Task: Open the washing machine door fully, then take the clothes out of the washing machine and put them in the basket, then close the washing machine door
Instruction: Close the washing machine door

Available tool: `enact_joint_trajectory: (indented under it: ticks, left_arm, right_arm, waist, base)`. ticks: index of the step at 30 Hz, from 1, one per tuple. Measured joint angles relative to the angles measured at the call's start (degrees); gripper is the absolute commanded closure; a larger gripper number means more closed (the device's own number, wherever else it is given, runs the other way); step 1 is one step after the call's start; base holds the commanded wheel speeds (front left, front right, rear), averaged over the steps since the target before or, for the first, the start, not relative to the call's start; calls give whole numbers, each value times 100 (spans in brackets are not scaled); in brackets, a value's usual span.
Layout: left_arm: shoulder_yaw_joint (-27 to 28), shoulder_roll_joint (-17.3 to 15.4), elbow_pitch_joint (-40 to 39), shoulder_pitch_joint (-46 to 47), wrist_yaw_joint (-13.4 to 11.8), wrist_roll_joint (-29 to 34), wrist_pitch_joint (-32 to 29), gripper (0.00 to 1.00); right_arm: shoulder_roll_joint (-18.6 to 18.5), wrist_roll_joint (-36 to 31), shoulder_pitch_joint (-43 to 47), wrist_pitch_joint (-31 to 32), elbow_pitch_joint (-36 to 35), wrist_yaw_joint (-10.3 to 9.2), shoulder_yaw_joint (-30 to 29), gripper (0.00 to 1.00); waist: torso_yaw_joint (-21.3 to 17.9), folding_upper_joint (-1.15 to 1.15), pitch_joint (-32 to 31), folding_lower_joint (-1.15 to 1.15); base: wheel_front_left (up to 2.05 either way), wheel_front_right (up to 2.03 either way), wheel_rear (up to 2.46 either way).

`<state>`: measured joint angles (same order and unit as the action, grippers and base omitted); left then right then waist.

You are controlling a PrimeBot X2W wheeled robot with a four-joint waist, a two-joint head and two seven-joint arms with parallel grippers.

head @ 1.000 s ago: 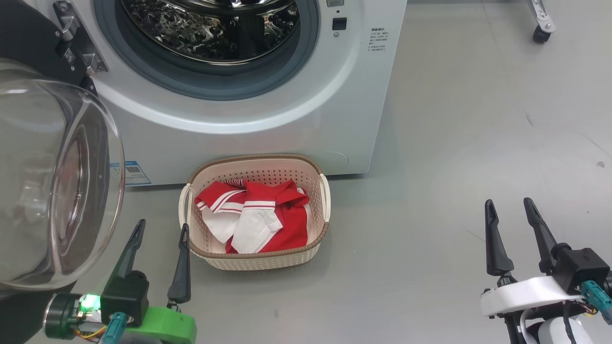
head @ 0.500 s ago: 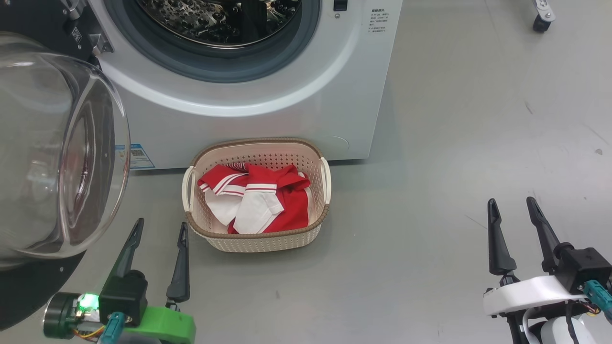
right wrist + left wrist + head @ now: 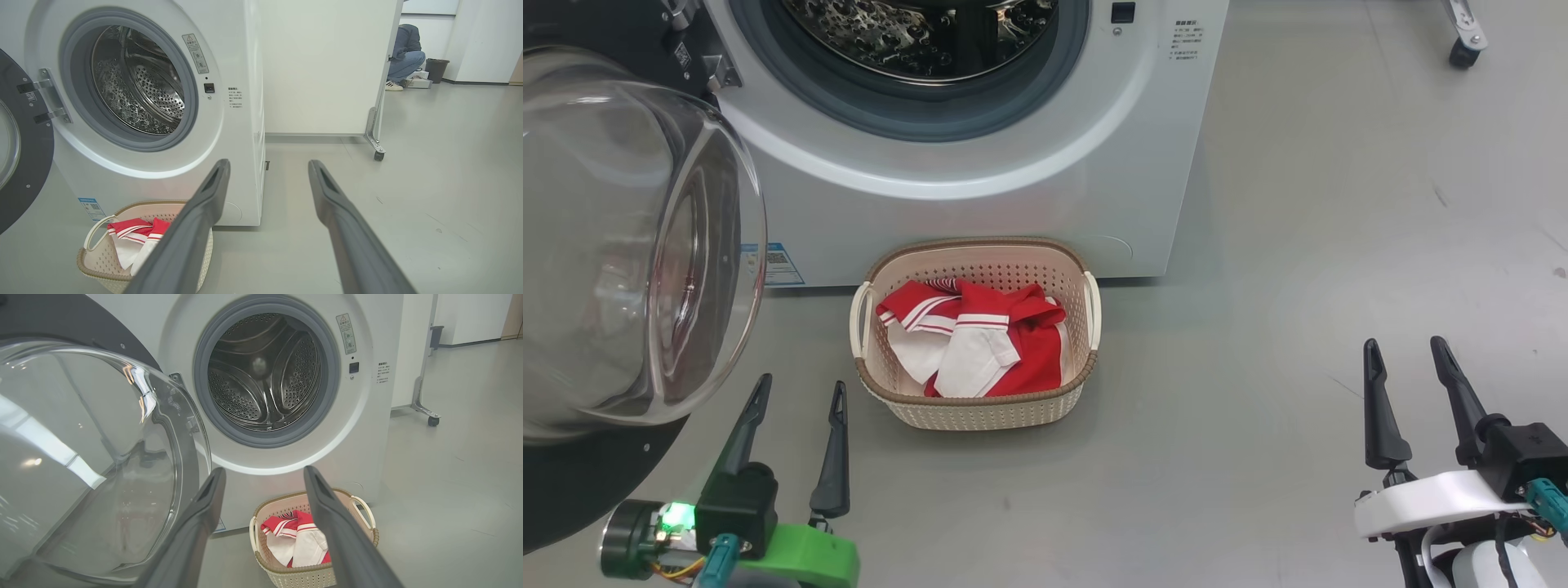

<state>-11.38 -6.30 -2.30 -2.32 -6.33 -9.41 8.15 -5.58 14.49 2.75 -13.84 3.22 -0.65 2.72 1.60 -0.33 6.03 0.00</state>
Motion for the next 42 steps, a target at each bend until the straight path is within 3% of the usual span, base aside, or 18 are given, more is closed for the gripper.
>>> enact_joint_trajectory:
  ticks: [16, 42]
  left_arm:
    - [-123, 40, 40, 0, 0, 0, 2, 0]
    - [-98, 143, 162, -13, 0, -9, 98, 0]
  right_arm:
    - [-129, 1, 45, 23, -16, -8, -131, 0]
    - [-160, 1, 136, 196, -108, -1, -32, 0]
  waist:
    - [498, 0, -58, 0]
    - [2059, 0, -130, 0]
  base:
    - [0, 0, 0]
    - [0, 0, 0]
